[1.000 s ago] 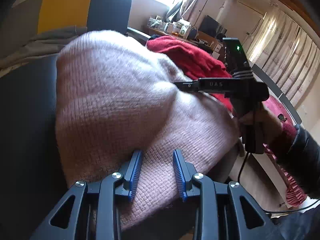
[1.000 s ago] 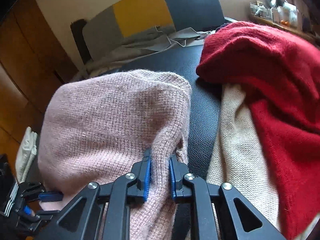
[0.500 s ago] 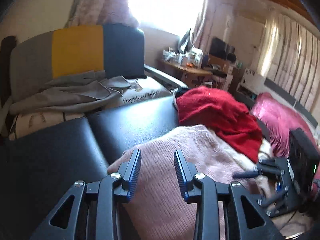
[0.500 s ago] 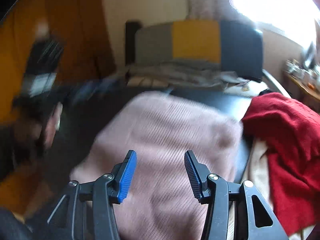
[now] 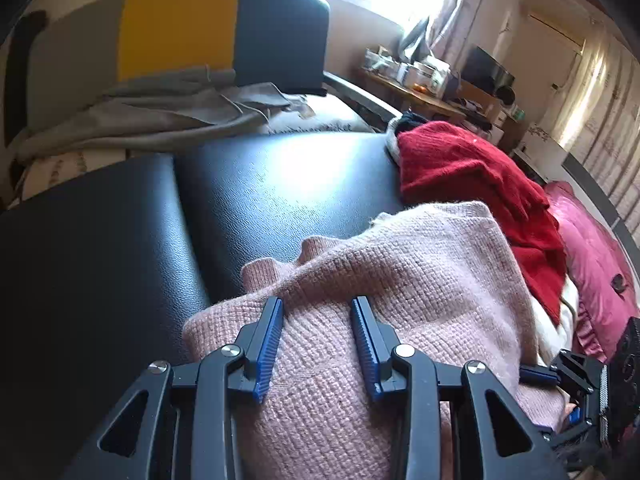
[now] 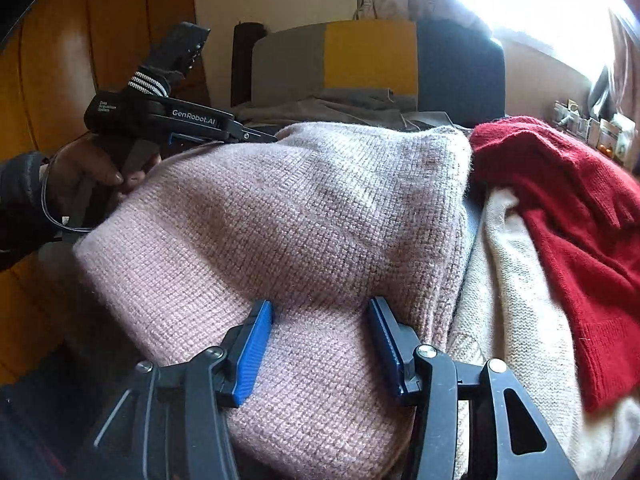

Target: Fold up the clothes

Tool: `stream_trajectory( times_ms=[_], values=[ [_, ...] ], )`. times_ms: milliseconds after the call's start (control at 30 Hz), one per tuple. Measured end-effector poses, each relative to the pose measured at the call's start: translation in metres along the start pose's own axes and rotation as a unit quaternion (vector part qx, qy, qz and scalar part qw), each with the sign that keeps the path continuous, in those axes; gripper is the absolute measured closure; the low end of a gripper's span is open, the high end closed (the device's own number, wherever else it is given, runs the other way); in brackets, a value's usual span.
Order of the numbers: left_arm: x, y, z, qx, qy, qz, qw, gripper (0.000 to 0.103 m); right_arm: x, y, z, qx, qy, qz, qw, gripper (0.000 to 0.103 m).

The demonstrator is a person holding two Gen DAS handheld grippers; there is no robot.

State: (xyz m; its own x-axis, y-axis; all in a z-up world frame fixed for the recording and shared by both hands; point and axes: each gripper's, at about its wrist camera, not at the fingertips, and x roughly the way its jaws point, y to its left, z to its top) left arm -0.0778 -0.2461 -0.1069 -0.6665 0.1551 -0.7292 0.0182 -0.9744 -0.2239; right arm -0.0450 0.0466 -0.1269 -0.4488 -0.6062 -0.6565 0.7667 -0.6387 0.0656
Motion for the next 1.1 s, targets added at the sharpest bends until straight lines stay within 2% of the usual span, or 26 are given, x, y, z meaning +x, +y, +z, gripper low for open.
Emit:
stream_trajectory(
  times_ms=[100,200,267,300,333,367,433,467,567,633,700,767,900,1000,1100],
  values=[
    [-0.001,-0.004,0.007,-0.001,-0.014,-0.003,0.9999,0.065,0.001,0.002,0.003,0.001,0.004,-0.003,1.0,0.052],
    [-0.015,-0.001,0.012,-0.01,-0.03,-0.004,0.9995,0.063,0.002,0.004,0.008,0.003,0.012,-0.005,1.0,0.05],
    [-0.033,0.003,0.008,-0.024,-0.041,-0.017,0.9987,0.061,0.002,0.006,0.013,0.004,0.022,-0.004,1.0,0.046],
    [-0.041,0.005,0.006,-0.03,-0.046,-0.023,0.9982,0.06,0.003,0.007,0.016,0.005,0.026,-0.001,1.0,0.041],
    [-0.05,0.008,0.004,-0.037,-0.052,-0.029,0.9975,0.059,0.003,0.008,0.017,0.005,0.029,0.005,1.0,0.031],
    [-0.058,0.01,0.002,-0.044,-0.058,-0.036,0.9967,0.055,0.003,0.01,0.02,0.004,0.035,0.015,0.999,0.024],
    [-0.078,0.028,-0.011,-0.085,-0.072,-0.068,0.9915,0.049,0.001,0.016,0.031,0.003,0.053,0.038,0.998,0.002],
    [-0.086,0.036,-0.018,-0.104,-0.076,-0.082,0.9883,0.045,-0.003,0.017,0.037,0.008,0.048,0.046,0.998,0.0],
    [-0.094,0.057,-0.039,-0.148,-0.068,-0.127,0.9784,0.042,-0.014,0.015,0.057,0.027,0.033,0.072,0.997,0.0],
    [-0.092,0.067,-0.051,-0.171,-0.062,-0.156,0.9709,0.041,-0.021,-0.002,0.073,0.073,0.014,0.099,0.992,0.0],
    [-0.088,0.073,-0.062,-0.193,-0.055,-0.185,0.962,0.041,-0.019,-0.022,0.087,0.13,0.008,0.115,0.985,0.0],
    [-0.078,0.076,-0.067,-0.208,-0.049,-0.209,0.9543,0.04,0.002,-0.055,0.094,0.187,0.02,0.13,0.974,0.0],
    [-0.051,0.076,-0.067,-0.212,-0.027,-0.21,0.954,0.04,0.032,-0.101,0.089,0.263,0.053,0.153,0.951,0.0],
    [-0.037,0.074,-0.066,-0.209,-0.023,-0.233,0.9496,0.04,0.055,-0.11,0.084,0.28,0.073,0.18,0.94,0.0],
    [-0.023,0.072,-0.063,-0.198,-0.016,-0.24,0.9503,0.037,0.085,-0.113,0.09,0.275,0.083,0.201,0.936,0.0]
  ],
)
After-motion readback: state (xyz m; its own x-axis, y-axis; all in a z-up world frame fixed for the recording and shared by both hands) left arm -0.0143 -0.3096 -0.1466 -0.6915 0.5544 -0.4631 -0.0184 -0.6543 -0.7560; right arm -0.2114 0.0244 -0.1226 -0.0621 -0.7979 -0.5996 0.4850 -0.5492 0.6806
